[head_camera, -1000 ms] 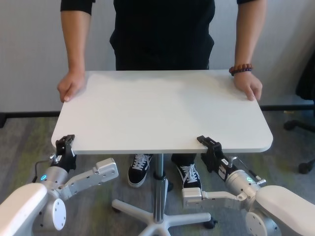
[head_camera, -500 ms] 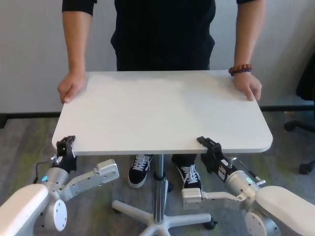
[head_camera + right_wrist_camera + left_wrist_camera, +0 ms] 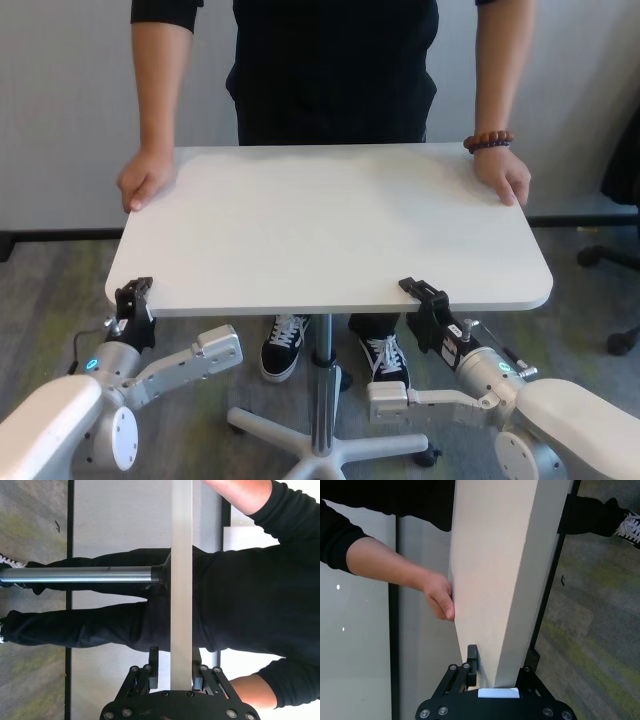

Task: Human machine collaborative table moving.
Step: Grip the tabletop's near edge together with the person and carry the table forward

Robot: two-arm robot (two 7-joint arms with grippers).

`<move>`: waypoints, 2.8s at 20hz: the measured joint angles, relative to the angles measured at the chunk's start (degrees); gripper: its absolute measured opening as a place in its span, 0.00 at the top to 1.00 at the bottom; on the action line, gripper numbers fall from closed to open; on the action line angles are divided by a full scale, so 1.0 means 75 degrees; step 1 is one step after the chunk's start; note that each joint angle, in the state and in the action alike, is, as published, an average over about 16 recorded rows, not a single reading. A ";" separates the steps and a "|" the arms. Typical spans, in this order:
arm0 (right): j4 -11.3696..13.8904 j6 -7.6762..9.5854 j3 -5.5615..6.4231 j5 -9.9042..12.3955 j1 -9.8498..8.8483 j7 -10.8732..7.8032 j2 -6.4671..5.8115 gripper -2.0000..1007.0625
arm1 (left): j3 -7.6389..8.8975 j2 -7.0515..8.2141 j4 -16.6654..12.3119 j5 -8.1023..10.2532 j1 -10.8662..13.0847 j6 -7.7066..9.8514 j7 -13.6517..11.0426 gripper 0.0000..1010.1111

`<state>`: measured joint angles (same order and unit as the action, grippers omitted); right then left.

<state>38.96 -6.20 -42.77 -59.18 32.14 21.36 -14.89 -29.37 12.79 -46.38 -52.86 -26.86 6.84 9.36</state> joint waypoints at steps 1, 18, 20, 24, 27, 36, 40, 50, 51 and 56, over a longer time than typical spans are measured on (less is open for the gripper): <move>-0.0009 0.0001 0.0001 0.0004 0.0002 0.0002 0.0005 0.64 | -0.0002 -0.0002 0.0008 -0.0002 -0.0002 0.0003 0.0005 0.89; -0.0025 0.0024 0.0004 -0.0010 0.0007 -0.0001 0.0018 0.64 | 0.0006 0.0002 -0.0001 -0.0004 0.0001 -0.0004 -0.0012 0.89; -0.0025 0.0026 0.0003 -0.0012 0.0007 -0.0002 0.0017 0.64 | 0.0007 0.0003 -0.0004 -0.0003 0.0002 -0.0006 -0.0017 0.89; -0.0024 0.0028 0.0001 -0.0016 0.0007 -0.0005 0.0016 0.64 | 0.0009 0.0005 -0.0008 0.0000 0.0003 -0.0009 -0.0025 0.89; -0.0024 0.0030 -0.0001 -0.0018 0.0007 -0.0007 0.0014 0.64 | 0.0010 0.0005 -0.0010 0.0002 0.0004 -0.0011 -0.0028 0.89; -0.0023 0.0035 -0.0003 -0.0025 0.0007 -0.0010 0.0010 0.64 | 0.0012 0.0006 -0.0015 0.0005 0.0006 -0.0015 -0.0039 0.89; -0.0023 0.0037 -0.0004 -0.0026 0.0007 -0.0010 0.0009 0.64 | 0.0012 0.0006 -0.0017 0.0006 0.0007 -0.0016 -0.0043 0.89; -0.0024 0.0039 -0.0004 -0.0027 0.0007 -0.0010 0.0008 0.64 | 0.0012 0.0006 -0.0018 0.0006 0.0010 -0.0016 -0.0047 0.88; -0.0024 0.0039 -0.0004 -0.0027 0.0007 -0.0010 0.0008 0.64 | 0.0012 0.0006 -0.0018 0.0006 0.0010 -0.0016 -0.0047 0.88; -0.0024 0.0039 -0.0004 -0.0027 0.0007 -0.0010 0.0008 0.64 | 0.0012 0.0006 -0.0018 0.0006 0.0011 -0.0016 -0.0047 0.88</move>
<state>38.79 -5.91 -42.80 -59.38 32.19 21.29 -14.83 -29.28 12.84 -46.51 -52.82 -26.78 6.72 9.01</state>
